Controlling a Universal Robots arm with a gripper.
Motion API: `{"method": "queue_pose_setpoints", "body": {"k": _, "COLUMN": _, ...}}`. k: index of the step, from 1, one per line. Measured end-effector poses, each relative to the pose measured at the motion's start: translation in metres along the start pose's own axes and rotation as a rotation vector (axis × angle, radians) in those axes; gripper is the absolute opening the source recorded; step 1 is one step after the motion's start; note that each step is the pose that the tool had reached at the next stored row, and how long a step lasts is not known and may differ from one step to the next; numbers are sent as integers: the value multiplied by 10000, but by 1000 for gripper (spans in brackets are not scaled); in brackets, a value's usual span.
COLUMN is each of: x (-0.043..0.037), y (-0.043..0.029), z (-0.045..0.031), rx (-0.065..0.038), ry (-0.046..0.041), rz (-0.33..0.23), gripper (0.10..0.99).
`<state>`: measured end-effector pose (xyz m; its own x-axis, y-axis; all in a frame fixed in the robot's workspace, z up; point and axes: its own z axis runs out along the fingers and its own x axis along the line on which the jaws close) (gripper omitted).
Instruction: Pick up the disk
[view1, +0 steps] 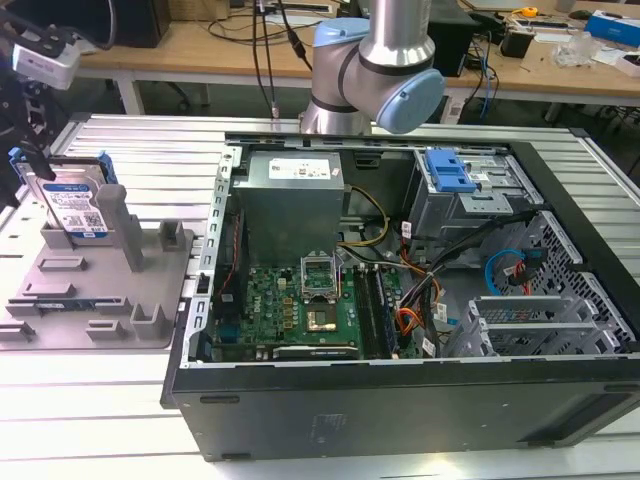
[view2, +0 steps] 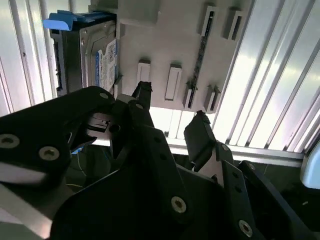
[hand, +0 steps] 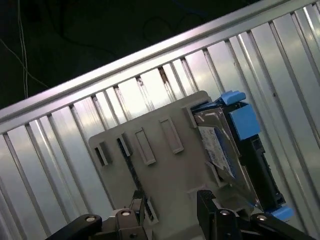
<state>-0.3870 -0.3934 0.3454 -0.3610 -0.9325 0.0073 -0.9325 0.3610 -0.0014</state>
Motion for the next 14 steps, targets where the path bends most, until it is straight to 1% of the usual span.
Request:
{"method": "queue_pose_setpoints", "body": {"k": 2, "x": 0, "y": 0, "z": 7, "rx": 71, "ry": -8, "rz": -678, "gripper": 541}}
{"method": "queue_pose_setpoints", "body": {"k": 3, "x": 0, "y": 1, "z": 9, "rx": 87, "ry": -5, "rz": -954, "gripper": 541}}
{"method": "queue_pose_setpoints", "body": {"k": 7, "x": 0, "y": 1, "z": 14, "rx": 113, "ry": 7, "rz": -1721, "gripper": 541}}
{"method": "queue_pose_setpoints", "body": {"k": 11, "x": 0, "y": 1, "z": 26, "rx": 151, "ry": 33, "rz": -3080, "gripper": 541}}
{"method": "queue_pose_setpoints", "body": {"k": 12, "x": 0, "y": 0, "z": 26, "rx": 155, "ry": 39, "rz": -3174, "gripper": 541}}
{"method": "queue_pose_setpoints", "body": {"k": 14, "x": 0, "y": 0, "z": 26, "rx": 155, "ry": 39, "rz": -3186, "gripper": 541}}
